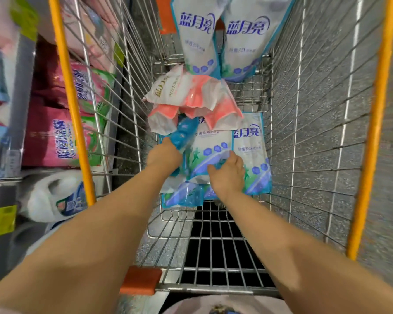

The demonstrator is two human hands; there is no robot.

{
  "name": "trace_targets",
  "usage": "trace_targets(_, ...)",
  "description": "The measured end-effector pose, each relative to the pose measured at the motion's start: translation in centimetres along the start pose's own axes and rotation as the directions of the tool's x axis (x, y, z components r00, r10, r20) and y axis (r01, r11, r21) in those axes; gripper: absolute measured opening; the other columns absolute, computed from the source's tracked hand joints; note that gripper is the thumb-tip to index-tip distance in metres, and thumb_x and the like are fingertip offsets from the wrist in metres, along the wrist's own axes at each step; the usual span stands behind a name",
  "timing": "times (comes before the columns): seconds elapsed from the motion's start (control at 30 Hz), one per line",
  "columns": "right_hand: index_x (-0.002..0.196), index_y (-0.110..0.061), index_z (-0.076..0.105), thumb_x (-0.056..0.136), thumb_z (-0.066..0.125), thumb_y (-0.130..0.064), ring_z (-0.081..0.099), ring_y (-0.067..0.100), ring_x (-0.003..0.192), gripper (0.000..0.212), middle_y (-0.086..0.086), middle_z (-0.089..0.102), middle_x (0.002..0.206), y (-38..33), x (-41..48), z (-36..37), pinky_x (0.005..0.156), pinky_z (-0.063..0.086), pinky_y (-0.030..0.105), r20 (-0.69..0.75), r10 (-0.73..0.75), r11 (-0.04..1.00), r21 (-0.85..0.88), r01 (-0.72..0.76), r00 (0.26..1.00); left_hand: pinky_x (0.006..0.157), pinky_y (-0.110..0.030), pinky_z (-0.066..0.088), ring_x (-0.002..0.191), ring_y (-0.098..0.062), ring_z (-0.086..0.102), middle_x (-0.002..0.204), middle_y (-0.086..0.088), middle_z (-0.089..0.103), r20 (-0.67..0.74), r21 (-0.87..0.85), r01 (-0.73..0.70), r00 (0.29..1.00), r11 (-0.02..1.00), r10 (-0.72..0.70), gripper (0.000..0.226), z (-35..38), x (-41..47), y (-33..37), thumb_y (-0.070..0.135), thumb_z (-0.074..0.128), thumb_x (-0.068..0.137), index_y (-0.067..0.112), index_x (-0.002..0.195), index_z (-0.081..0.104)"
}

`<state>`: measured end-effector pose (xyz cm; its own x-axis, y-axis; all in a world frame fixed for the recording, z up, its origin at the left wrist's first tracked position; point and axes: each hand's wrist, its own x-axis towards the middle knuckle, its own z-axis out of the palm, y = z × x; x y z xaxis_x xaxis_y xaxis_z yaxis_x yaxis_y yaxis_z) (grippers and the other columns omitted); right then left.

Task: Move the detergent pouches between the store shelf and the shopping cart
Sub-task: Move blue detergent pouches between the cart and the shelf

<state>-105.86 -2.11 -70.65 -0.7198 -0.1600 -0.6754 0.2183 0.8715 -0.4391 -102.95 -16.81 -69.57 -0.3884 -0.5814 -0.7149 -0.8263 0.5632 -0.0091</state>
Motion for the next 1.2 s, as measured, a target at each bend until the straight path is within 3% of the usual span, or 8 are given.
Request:
trace_targets(0.13,0.144,-0.005,0.028,0.089,0.054,-0.019,0.035,0.029,0.131,0.062,0.011,0.033,0.144,-1.2,-1.4,-0.1,0.108,0.027,0.033,-0.057,-0.086,0.985,0.144,0.093,0.995,0.084,-0.037,0.045,0.107,-0.034,0.056,0.118,-0.018,0.057,0.110,-0.122,-0.005,0.994,0.992,0.018,0.037,-1.9,-2.0,-0.1,0.011,0.050,0.088,0.005,0.124,0.044)
trace_targets(0.23,0.137,-0.006,0.040,0.091,0.053,-0.019,0.043,0.026,0.124,0.050,0.013,0.041,0.142,-2.7,-2.3,-0.1,0.100,0.031,0.029,-0.025,0.010,0.932,0.363,0.000,1.000,0.058,-0.030,0.044,0.068,-0.028,0.054,0.080,-0.015,0.055,0.202,-0.506,0.117,0.979,0.855,-0.015,0.017,-3.5,-4.4,-0.7,0.001,0.053,0.085,0.002,0.102,0.050)
trace_targets(0.37,0.108,-0.005,0.060,0.095,0.050,-0.027,0.055,0.022,0.099,0.028,0.021,0.058,0.126,-3.6,-3.4,-1.2,0.092,0.045,0.035,0.388,0.135,0.613,0.691,-0.384,0.912,0.057,-0.031,0.040,0.057,-0.025,0.045,0.071,-0.015,0.049,0.307,-0.816,0.284,0.951,0.503,-0.039,0.013,-3.9,-8.2,-1.2,-0.001,0.052,0.084,-0.003,0.096,0.052)
trace_targets(0.47,0.122,-0.007,0.061,0.089,0.052,-0.045,0.060,0.031,0.110,0.051,0.018,0.063,0.121,-3.3,-5.4,-3.4,0.098,0.045,0.044,0.621,-0.014,0.436,0.709,-0.554,0.784,0.056,-0.031,0.042,0.058,-0.025,0.047,0.076,-0.015,0.050,0.303,-0.875,0.278,0.953,0.397,0.002,0.018,-4.3,-11.2,-1.0,0.004,0.052,0.085,-0.002,0.102,0.051)
trace_targets(0.57,0.105,-0.004,0.068,0.088,0.050,-0.046,0.070,0.027,0.084,0.048,0.017,0.070,0.101,-3.0,-6.9,-5.9,0.074,0.054,0.034,0.694,-0.206,0.347,0.711,-0.612,0.690,0.041,-0.020,0.044,0.043,-0.018,0.052,0.069,-0.010,0.052,0.266,-0.922,0.242,0.963,0.302,0.042,0.006,-5.4,-14.8,-0.9,0.005,0.049,0.089,0.003,0.091,0.054)
trace_targets(0.83,0.117,-0.010,0.063,0.067,0.073,-0.041,0.068,0.031,0.088,0.059,0.017,0.070,0.104,-4.2,-13.9,-13.4,0.086,0.051,0.042,0.545,-0.439,0.433,0.825,-0.364,0.714,0.039,-0.017,0.038,0.038,-0.016,0.045,0.047,-0.003,0.047,-0.037,-0.990,-0.043,0.998,0.136,0.042,0.022,-8.2,-27.6,0.8,0.006,0.052,0.086,0.011,0.065,0.050)
trace_targets(0.97,0.104,-0.009,0.066,0.089,0.053,-0.031,0.070,0.023,0.063,0.029,0.013,0.073,0.078,-4.1,-18.3,-18.4,0.058,0.056,0.029,0.478,-0.598,0.409,0.872,-0.268,0.643,0.036,-0.013,0.035,0.030,-0.012,0.042,0.044,-0.001,0.043,-0.193,-0.977,-0.194,0.981,0.086,0.017,0.028,-9.1,-34.9,1.9,0.005,0.052,0.087,0.012,0.061,0.046)
trace_targets(1.2,0.135,-0.023,0.050,0.038,0.090,-0.051,0.047,0.028,0.129,0.108,0.009,0.047,0.142,-6.8,-27.3,-22.3,0.105,0.038,0.054,0.337,-0.768,0.364,0.929,-0.062,0.544,0.049,-0.022,0.039,0.044,-0.014,0.047,0.057,-0.002,0.049,-0.459,-0.884,-0.455,0.888,0.110,-0.013,0.012,-12.1,-47.9,0.8,0.016,0.061,0.066,0.014,0.074,0.052)
